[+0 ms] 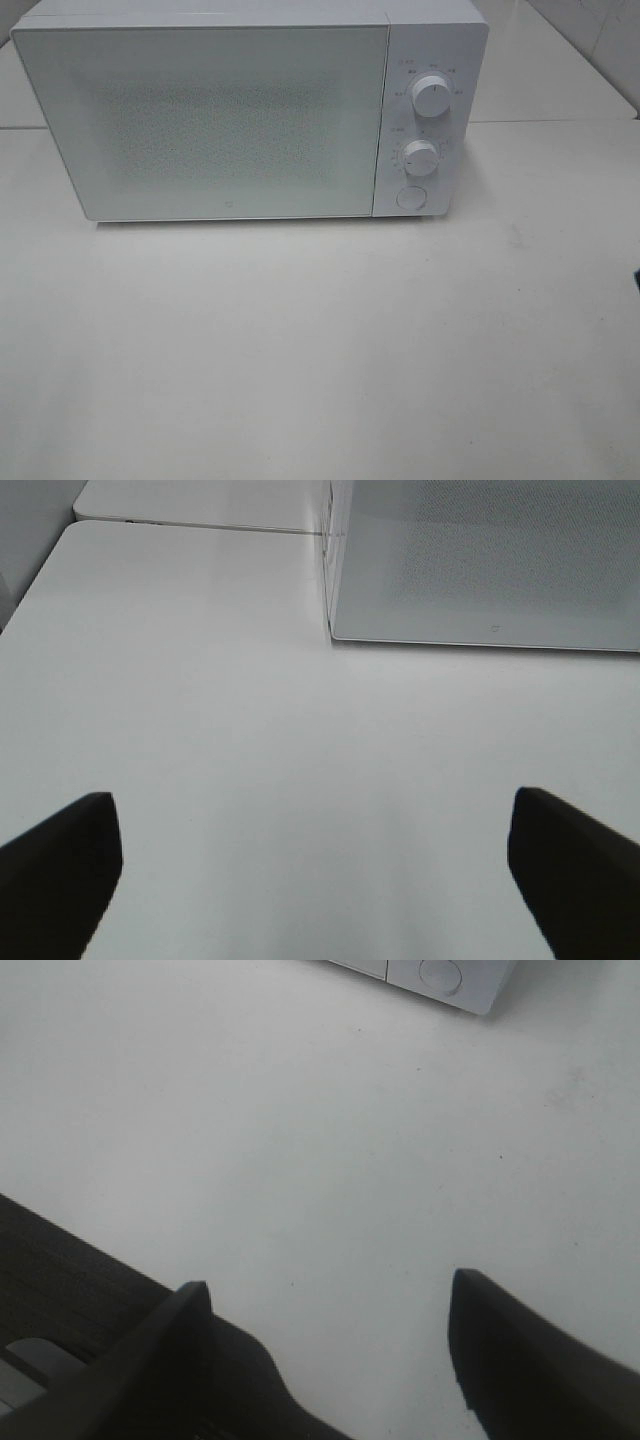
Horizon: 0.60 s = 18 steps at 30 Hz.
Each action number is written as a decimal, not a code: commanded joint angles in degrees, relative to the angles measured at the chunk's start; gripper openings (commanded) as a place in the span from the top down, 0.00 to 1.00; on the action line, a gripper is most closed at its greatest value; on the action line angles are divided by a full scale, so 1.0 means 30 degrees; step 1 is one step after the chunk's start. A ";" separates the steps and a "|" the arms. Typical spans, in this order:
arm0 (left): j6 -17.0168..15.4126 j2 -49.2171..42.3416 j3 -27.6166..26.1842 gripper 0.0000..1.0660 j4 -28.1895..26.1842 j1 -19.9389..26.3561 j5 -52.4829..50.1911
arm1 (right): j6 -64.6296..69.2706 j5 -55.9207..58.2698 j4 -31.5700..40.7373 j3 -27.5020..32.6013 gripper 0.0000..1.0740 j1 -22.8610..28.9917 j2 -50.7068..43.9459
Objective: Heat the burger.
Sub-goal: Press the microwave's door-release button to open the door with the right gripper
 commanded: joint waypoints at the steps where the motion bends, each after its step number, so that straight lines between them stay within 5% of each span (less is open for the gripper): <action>1: -0.0038 -0.0267 -0.0019 0.08 0.0000 0.0076 0.0000 | -0.0057 0.1299 -0.0191 -0.0153 0.36 -0.0134 -0.1623; 7: -0.0038 -0.0267 -0.0019 0.08 0.0000 0.0076 0.0000 | 0.0019 0.3992 -0.0095 -0.0153 0.27 -0.0134 -0.4431; 18: -0.0038 -0.0267 -0.0019 0.08 0.0000 0.0076 0.0000 | 0.0306 0.5901 -0.0726 0.0115 0.28 -0.0764 -0.8174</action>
